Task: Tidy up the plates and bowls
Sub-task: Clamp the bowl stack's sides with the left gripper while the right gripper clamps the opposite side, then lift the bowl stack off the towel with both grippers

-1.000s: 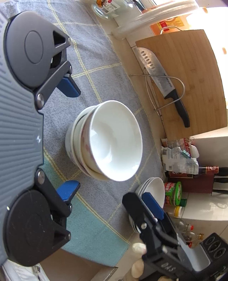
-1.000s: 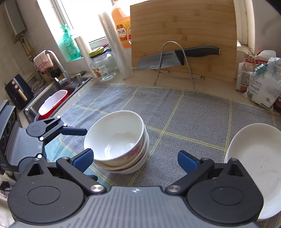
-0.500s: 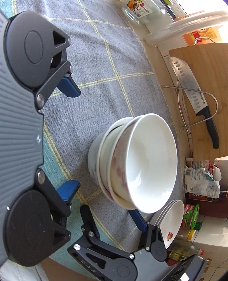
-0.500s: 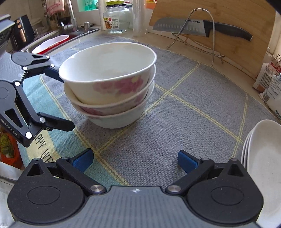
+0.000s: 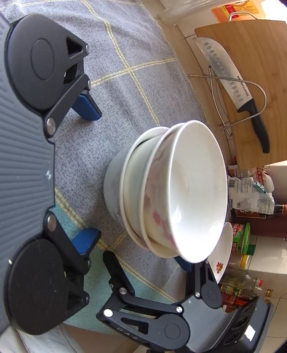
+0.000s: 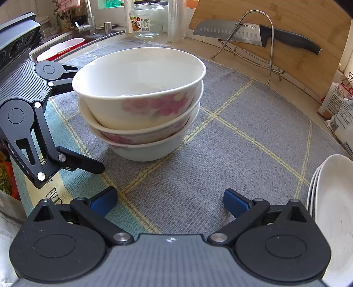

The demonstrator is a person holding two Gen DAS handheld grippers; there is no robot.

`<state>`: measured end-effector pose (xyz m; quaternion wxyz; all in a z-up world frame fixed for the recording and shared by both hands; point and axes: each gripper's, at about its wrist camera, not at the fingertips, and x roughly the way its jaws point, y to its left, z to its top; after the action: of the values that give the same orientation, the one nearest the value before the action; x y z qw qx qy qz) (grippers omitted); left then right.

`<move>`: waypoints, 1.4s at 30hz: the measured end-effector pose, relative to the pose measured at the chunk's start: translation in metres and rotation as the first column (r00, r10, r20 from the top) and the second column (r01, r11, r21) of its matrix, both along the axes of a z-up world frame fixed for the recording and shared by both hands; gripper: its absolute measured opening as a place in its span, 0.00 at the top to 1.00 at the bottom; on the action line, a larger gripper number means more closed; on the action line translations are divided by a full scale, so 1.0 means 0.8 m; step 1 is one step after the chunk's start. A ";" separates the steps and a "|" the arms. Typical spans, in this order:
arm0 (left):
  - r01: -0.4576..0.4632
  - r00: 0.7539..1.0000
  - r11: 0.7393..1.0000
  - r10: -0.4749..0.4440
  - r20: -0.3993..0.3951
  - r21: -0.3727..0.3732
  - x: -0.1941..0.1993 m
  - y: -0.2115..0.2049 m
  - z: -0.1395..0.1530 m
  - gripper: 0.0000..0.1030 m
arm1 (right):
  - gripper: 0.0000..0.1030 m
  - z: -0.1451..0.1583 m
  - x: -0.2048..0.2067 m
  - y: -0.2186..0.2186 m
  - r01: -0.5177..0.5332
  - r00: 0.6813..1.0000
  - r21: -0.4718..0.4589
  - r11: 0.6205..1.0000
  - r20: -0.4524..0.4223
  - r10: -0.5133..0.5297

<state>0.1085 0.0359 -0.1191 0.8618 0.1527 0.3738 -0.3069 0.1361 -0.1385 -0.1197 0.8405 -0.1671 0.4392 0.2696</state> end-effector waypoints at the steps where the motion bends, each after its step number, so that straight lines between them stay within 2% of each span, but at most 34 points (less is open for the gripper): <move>1: 0.006 1.000 1.000 -0.006 0.003 -0.002 0.001 0.000 0.000 0.00 | 0.00 0.000 0.000 0.000 0.005 1.000 0.002 1.000 0.002 -0.005; 7: 0.049 0.999 0.999 -0.049 0.010 -0.007 0.006 0.000 -0.001 0.00 | 0.00 0.000 0.002 0.003 0.039 0.999 -0.003 0.999 -0.001 -0.039; 15: 0.195 0.981 0.981 -0.195 -0.006 -0.002 0.024 0.002 0.002 0.01 | 0.00 0.003 0.008 0.014 0.047 0.999 -0.035 0.998 -0.012 -0.048; 21: 0.318 0.948 0.948 -0.318 0.001 -0.022 0.043 0.011 0.007 0.03 | 0.00 0.016 0.012 0.029 -0.023 1.000 -0.071 0.997 0.012 0.024; 25: 0.417 0.909 0.909 -0.416 0.020 -0.017 0.054 0.016 0.010 0.03 | 0.00 0.025 0.021 0.037 -0.086 0.996 -0.074 0.994 0.016 0.087; 27: 0.453 0.891 0.891 -0.453 0.012 -0.021 0.059 0.018 0.009 0.09 | 0.01 0.025 0.027 0.040 -0.113 0.993 -0.080 0.990 0.017 0.115; 30: 0.504 0.863 0.863 -0.504 0.000 -0.018 0.064 0.016 0.007 0.10 | 0.01 0.026 0.033 0.043 -0.164 0.986 -0.065 0.984 0.004 0.164; 34: 0.546 0.837 0.837 -0.547 -0.020 -0.023 0.070 0.012 0.006 0.15 | 0.10 0.023 0.041 0.047 -0.216 0.976 -0.058 0.975 -0.026 0.215; 40: 0.576 0.816 0.817 -0.577 -0.041 -0.020 0.084 0.010 0.007 0.15 | 0.12 0.022 0.046 0.048 -0.256 0.966 -0.059 0.965 -0.045 0.254; 42: 0.594 0.802 0.804 -0.594 -0.052 -0.017 0.086 0.008 0.008 0.16 | 0.14 0.022 0.049 0.047 -0.267 0.963 -0.055 0.962 -0.056 0.264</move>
<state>0.1776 0.0427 -0.1125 0.7118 0.2535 0.3308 -0.5654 0.1757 -0.1007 -0.1020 0.7805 -0.2438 0.4411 0.3699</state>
